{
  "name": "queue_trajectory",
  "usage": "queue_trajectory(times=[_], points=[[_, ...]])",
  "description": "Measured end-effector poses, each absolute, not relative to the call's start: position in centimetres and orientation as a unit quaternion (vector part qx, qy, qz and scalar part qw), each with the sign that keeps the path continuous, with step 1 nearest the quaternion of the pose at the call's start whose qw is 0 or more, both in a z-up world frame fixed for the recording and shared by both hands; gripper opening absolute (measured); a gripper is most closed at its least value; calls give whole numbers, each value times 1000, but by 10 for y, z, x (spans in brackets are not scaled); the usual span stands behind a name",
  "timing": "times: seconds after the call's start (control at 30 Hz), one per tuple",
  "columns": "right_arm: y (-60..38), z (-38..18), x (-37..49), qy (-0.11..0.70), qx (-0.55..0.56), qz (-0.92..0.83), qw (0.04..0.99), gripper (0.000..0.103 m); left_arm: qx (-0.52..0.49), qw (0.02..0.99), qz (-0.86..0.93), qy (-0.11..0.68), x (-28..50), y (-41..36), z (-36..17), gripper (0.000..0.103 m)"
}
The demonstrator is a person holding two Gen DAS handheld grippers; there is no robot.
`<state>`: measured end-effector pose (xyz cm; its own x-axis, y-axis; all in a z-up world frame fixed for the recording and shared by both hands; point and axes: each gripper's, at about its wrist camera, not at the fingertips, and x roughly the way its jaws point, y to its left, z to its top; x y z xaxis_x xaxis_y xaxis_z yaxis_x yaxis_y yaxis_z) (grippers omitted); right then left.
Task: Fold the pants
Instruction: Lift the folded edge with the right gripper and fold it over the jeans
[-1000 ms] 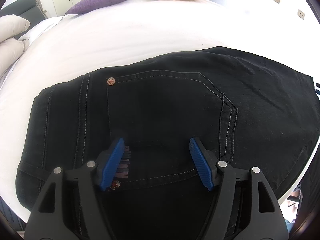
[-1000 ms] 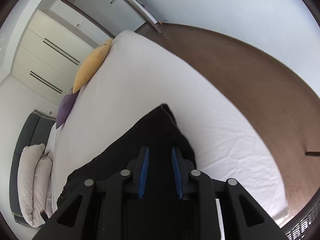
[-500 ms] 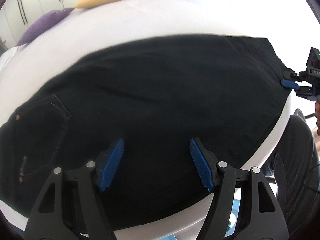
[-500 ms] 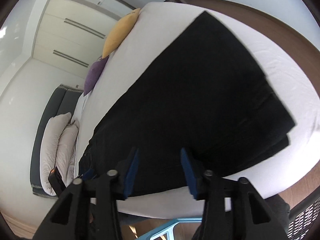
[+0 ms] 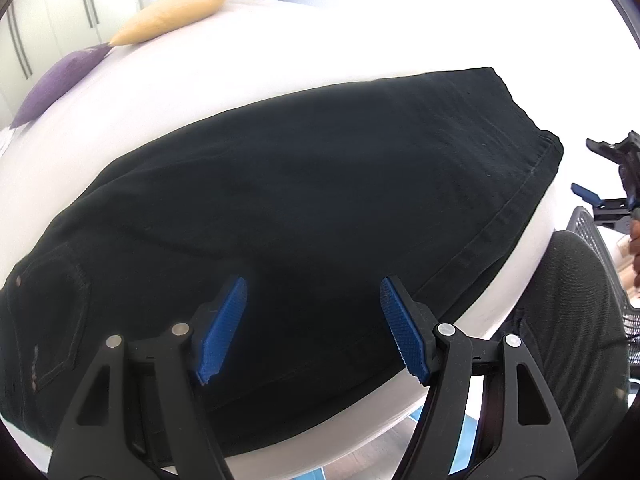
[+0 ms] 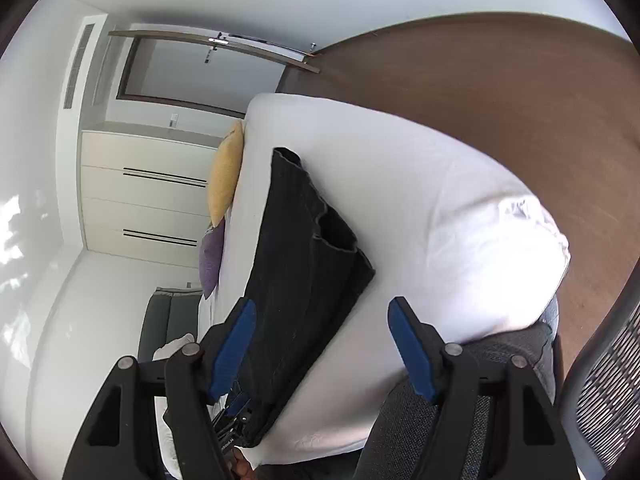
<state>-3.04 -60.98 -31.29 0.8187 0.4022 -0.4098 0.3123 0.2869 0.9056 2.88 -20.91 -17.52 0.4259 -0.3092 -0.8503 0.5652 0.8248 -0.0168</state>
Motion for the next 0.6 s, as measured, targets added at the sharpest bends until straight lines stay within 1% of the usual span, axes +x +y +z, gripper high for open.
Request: queue_trajectory(times=[0.13,0.33,0.6], points=[[-604,-332,-24,276,644,26,713,69,133,831,-270,467,27,-219,-172,68],[-602,-334,-14,229,674,27,702,69,116,831,-272,472,23,-228,-176,68],[-593,-324,22,231,669,34,705,61,101,835,-278,464,31,-229,-170,68]])
